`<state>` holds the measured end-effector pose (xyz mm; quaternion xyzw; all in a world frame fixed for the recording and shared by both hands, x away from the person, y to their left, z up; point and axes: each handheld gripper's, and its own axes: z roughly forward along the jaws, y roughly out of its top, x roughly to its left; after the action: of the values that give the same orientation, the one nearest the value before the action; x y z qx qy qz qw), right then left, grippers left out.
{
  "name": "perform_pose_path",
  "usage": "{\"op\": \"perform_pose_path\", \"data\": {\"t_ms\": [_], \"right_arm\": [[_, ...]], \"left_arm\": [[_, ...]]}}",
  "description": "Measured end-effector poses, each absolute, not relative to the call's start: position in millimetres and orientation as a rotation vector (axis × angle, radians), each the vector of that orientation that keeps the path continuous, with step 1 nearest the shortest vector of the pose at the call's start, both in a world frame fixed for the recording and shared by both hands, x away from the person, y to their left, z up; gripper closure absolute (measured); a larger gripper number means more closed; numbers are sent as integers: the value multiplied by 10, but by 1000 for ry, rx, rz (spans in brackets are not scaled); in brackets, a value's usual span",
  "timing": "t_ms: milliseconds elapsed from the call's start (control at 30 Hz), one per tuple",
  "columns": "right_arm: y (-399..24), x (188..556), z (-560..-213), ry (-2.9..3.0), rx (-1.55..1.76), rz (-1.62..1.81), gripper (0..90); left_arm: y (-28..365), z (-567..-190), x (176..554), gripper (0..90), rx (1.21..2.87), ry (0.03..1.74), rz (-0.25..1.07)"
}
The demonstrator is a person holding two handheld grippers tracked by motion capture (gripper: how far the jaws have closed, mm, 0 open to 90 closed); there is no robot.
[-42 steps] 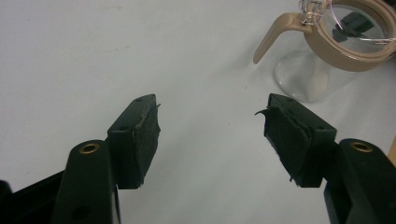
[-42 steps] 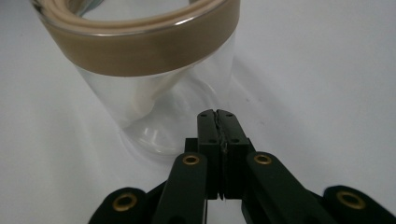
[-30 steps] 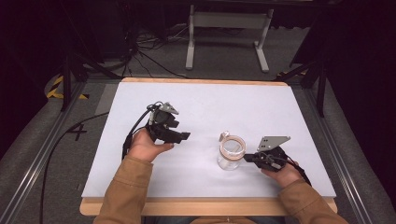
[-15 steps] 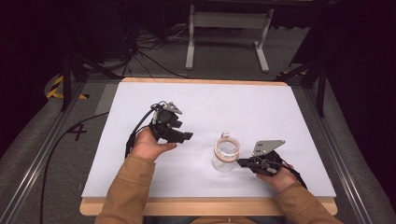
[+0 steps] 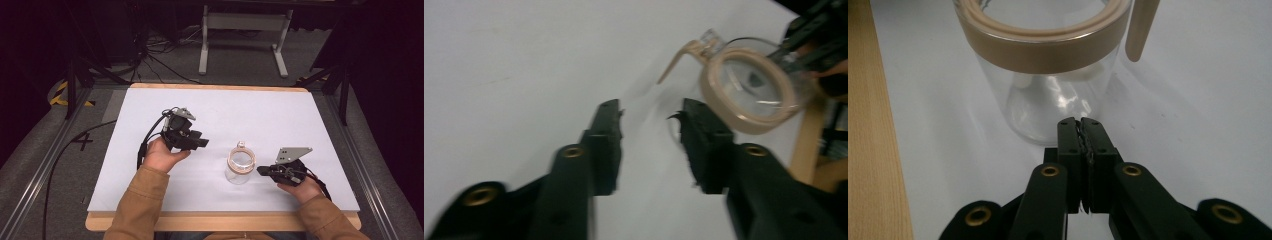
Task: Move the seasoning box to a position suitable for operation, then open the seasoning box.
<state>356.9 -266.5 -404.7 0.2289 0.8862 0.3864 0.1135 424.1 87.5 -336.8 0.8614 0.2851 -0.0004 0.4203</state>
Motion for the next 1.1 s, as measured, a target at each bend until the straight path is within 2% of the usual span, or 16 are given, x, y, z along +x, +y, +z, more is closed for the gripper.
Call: {"op": "perform_pose_path", "data": {"t_ms": [33,233,367,500,733,1100], "right_arm": [[-2683,3572,-4042,2592,679,1138,880],[-2736,3590,-4031,2576,706,1160,879],[-2755,3594,-4032,2570,716,1173,877],[-2778,3581,-4043,2563,736,1186,873],[-2818,3503,-4054,2552,746,1189,873],[-2892,3420,-4082,2540,778,1194,865]], "left_arm": [[854,-3357,4218,761,2163,692,18],[721,-3295,4173,791,2093,626,105],[646,-3283,4186,848,2069,570,100],[496,-3326,4220,869,2087,507,101],[268,-3399,4368,896,2053,483,-6],[50,-3579,4542,888,2058,493,-77]]}}
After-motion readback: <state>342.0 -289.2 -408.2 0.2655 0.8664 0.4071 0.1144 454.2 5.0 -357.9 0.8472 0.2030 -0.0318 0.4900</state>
